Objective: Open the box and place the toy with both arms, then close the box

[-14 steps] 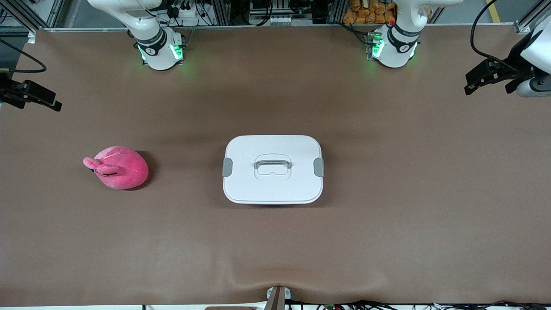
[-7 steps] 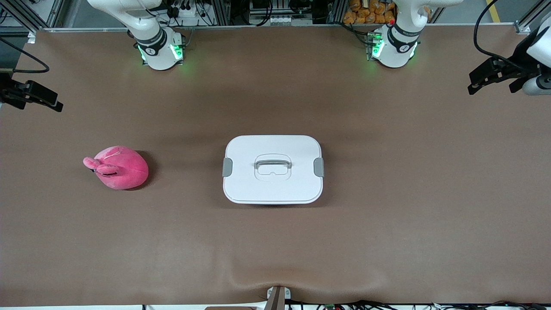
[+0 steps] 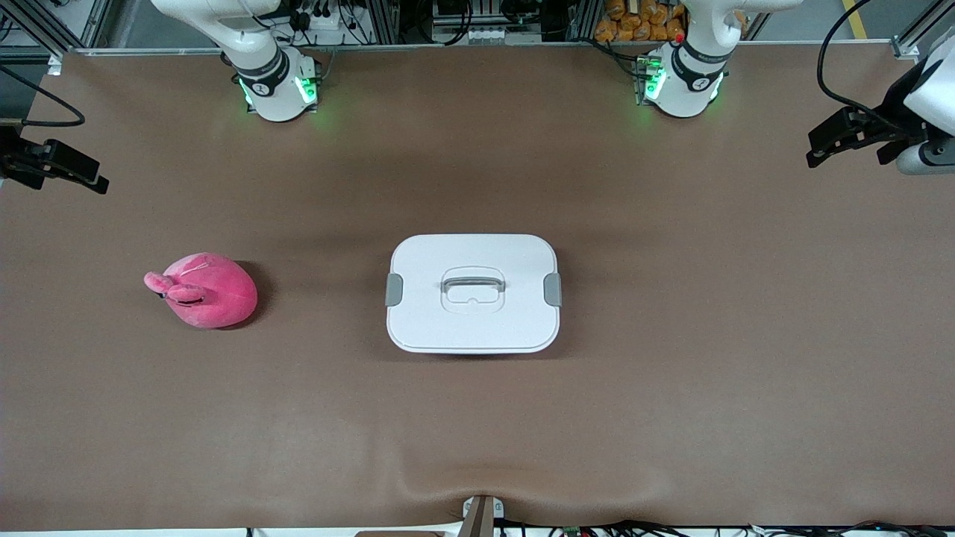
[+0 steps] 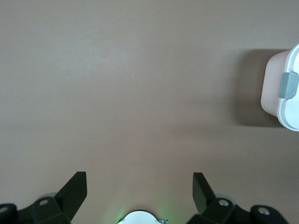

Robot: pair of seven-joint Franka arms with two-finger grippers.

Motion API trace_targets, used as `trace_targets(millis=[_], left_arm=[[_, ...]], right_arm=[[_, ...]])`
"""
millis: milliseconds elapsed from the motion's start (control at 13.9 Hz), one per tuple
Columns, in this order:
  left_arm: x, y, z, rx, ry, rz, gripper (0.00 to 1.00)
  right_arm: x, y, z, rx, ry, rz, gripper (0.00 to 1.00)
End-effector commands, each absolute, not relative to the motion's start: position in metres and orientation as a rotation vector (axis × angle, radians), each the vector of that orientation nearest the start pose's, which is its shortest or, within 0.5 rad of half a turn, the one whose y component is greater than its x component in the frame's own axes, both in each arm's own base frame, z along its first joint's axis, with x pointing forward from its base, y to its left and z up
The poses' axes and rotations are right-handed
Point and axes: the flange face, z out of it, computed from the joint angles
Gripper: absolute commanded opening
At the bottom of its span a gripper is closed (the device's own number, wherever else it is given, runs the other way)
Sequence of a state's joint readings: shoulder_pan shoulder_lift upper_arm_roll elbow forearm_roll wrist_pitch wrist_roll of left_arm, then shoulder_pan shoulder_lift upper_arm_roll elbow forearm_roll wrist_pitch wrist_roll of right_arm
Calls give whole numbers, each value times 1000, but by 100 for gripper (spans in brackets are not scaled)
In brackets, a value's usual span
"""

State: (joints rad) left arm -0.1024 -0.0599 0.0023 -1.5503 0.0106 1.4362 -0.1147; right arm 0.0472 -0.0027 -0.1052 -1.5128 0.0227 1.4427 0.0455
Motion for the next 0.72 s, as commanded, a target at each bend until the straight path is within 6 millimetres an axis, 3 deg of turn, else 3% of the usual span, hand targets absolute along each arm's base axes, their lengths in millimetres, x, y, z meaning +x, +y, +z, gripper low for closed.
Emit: trace_targets(millis=[0,648], left_arm=[[522,-53,659,-3112,-19,91,100],[526,-55,649,-3110,-20,120,100]], right_arm=[[536,-35,649,-3121,173,82,100],[542,-30,650,-3130,155,34,100]])
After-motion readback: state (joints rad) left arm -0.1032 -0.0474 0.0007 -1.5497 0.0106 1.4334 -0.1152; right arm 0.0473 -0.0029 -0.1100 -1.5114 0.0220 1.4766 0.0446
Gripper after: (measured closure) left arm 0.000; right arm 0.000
